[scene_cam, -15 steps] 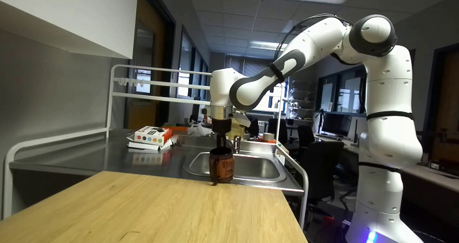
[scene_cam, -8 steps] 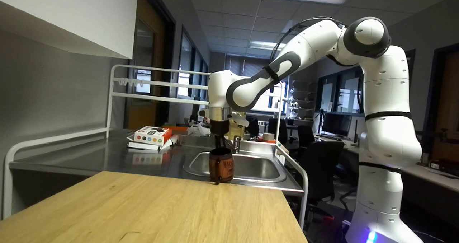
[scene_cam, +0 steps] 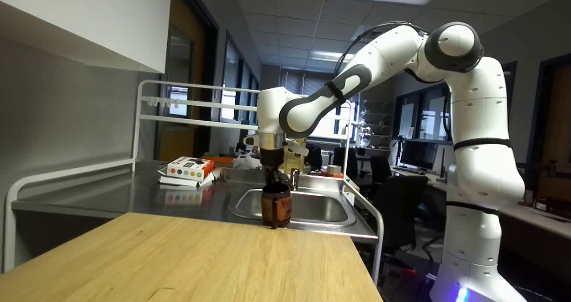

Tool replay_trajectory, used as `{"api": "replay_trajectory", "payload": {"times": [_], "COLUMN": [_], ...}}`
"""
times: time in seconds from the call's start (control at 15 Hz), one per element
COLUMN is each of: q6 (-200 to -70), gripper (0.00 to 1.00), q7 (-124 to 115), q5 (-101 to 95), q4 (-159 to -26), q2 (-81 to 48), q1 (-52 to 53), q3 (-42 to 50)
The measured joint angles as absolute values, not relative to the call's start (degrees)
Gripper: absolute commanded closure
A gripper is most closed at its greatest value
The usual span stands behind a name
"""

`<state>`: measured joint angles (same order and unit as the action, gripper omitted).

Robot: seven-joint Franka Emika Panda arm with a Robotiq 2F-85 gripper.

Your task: Put the mug at the edge of the sink

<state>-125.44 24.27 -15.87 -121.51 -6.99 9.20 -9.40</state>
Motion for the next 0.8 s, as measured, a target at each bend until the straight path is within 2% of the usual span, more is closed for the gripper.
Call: {"api": "replay_trajectory", "payload": {"times": [0.47,0.8], "q6": [-125.1,-123.1], "gripper": [0.01,0.00], "q7": [24.5,24.0], "q5": [-16.9,-18.8], "q4": [-120.9,-120.7], "q2": [-7.0,-6.7], "q1": [9.2,9.1], "q3": [-9.3,-9.3]}}
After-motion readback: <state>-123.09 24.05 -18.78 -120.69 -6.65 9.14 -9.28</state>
